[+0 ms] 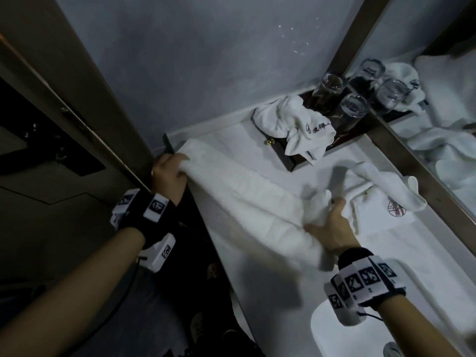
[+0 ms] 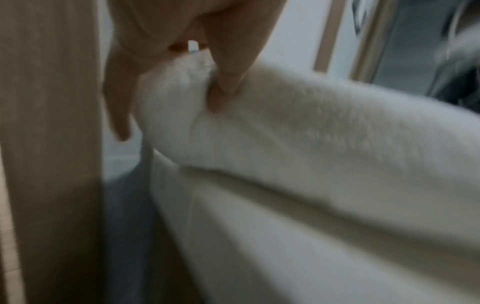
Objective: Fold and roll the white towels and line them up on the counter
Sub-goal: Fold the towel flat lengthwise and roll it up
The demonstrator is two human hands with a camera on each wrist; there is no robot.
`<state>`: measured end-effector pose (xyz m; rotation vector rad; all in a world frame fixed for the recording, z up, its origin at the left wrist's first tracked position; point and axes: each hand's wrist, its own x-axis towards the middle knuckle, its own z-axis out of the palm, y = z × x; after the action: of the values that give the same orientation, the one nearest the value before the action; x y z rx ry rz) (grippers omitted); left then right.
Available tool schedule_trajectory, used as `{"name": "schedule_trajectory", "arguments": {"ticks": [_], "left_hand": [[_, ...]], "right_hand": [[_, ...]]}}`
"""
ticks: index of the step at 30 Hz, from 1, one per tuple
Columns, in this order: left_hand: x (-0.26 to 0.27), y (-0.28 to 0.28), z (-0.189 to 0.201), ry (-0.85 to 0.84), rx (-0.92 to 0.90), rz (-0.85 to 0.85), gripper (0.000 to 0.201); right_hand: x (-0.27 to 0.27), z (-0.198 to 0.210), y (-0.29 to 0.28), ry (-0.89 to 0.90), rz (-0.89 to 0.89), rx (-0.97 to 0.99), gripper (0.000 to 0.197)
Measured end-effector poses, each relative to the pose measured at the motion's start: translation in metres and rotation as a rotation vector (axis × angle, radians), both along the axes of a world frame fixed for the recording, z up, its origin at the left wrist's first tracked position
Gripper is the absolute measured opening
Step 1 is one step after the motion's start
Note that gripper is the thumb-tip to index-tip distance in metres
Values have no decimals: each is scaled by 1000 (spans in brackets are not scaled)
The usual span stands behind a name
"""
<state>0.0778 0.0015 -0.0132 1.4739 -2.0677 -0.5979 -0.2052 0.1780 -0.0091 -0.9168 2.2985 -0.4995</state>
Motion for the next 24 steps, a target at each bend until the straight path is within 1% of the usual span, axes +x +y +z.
{"name": "schedule_trajectory", "arguments": {"ticks": [2,3,4,5,6,7,8,9,10,11,12,13,14,15,17,18,21,23,24], "left_hand": [[-9,-12,8,-70,25,12,26],[-13,-14,10,-71,56,55,28],[-17,-15,10,-12,91,127,36],[-21,-14,11,65,154,204,51],[-25,-12,12,137,264,273,66],[-27,-9,12,230,416,337,77],[-27,-5,10,372,575,386,79],[-28,0,9,541,716,426,69],[-28,6,7,696,831,449,54],[-28,11,8,817,920,460,45],[-27,12,8,920,985,447,47],[-27,14,6,1002,1012,428,50],[-27,13,5,1058,1014,415,49],[-29,12,7,1095,999,432,44],[-29,10,7,1000,905,492,37],[-29,8,8,953,894,483,37],[-39,1,18,900,945,367,41],[-51,-6,35,911,937,273,42],[-57,-10,44,890,911,203,39]], "right_hand": [[4,-2,5,-27,-1,-79,81],[5,-3,6,-28,2,-101,82],[5,-4,7,-18,11,-102,83],[7,-5,7,-6,19,-90,85],[8,-7,8,-6,18,-81,87],[9,-9,9,-17,2,-84,88],[10,-11,10,-35,-29,-98,86],[10,-12,12,-60,-68,-111,85],[10,-12,13,-94,-108,-117,85],[10,-12,13,-133,-150,-111,87],[9,-11,14,-168,-193,-101,89],[8,-10,14,-196,-233,-97,89],[6,-9,15,-217,-255,-106,86],[4,-9,17,-233,-257,-124,84],[2,-6,18,-261,-229,-163,78],[2,-4,18,-282,-216,-193,74],[1,7,15,-318,-155,-334,54],[-1,20,13,-292,-67,-496,39],[-1,28,12,-267,-9,-588,39]]}}
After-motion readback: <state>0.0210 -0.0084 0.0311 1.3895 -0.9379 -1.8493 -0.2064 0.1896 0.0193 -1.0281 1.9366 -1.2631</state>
